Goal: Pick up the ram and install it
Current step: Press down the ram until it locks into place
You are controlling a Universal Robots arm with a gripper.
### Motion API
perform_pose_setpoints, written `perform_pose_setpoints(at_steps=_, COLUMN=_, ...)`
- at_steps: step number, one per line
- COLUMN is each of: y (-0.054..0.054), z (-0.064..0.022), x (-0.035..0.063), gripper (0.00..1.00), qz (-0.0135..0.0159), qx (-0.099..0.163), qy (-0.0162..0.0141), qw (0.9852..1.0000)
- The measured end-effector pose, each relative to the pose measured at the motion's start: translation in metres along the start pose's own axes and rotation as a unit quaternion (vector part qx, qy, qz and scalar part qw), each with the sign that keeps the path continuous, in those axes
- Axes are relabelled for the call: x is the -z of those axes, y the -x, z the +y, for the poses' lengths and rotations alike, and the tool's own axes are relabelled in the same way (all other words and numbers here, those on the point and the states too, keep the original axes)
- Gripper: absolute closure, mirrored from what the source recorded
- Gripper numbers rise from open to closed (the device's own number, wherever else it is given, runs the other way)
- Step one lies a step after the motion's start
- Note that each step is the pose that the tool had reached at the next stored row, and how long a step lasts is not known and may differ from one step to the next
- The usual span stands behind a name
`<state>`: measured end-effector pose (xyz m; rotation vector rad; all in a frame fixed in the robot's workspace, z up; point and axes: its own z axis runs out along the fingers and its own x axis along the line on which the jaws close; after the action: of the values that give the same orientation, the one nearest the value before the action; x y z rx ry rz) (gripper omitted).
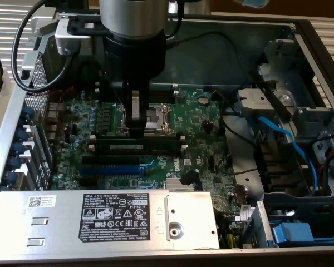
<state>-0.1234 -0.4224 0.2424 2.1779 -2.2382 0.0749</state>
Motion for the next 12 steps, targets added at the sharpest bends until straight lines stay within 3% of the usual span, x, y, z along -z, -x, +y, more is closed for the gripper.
perform_pose_setpoints(at_steps=5, y=-0.001, z=-0.0014, x=0.0, gripper=0.9, qz=0.0001, qx=0.0, qy=0.0006, qw=1.0)
perform_pose_setpoints(at_steps=12, y=-0.002, z=-0.0104, x=-0.0004, gripper=0.9, qz=0.0018, qx=0.0, qy=0.0016, qw=1.0)
